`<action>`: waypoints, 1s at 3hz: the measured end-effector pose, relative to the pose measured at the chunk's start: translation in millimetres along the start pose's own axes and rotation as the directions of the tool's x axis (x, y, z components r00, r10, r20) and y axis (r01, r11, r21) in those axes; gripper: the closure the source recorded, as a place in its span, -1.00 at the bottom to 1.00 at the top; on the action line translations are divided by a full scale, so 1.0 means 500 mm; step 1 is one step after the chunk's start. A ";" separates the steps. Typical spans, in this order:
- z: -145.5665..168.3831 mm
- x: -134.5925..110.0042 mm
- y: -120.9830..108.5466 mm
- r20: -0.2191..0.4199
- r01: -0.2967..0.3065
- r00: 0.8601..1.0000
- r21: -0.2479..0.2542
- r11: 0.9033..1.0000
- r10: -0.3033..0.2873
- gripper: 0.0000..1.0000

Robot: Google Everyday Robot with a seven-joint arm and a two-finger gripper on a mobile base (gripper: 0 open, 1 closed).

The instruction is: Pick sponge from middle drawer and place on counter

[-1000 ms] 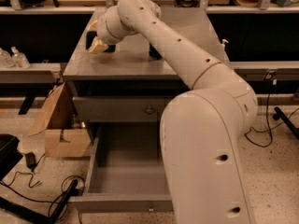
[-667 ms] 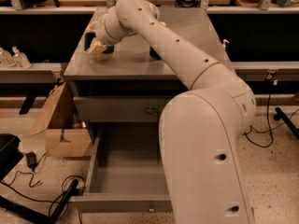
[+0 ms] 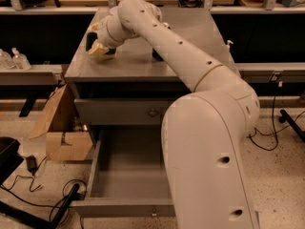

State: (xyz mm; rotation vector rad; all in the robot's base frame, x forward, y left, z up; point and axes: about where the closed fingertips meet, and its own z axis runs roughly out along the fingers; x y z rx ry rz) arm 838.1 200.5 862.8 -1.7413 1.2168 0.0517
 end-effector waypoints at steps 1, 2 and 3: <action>0.006 -0.002 0.004 0.002 0.000 1.000 -0.005 1.000 0.000 -0.90; 0.009 -0.002 0.007 0.003 0.000 1.000 -0.007 1.000 0.000 -1.00; 0.009 -0.002 0.007 0.003 0.000 1.000 -0.007 1.000 0.000 -1.00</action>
Offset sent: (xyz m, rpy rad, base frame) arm -0.0004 0.0021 -0.0021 -0.0008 0.0026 0.0028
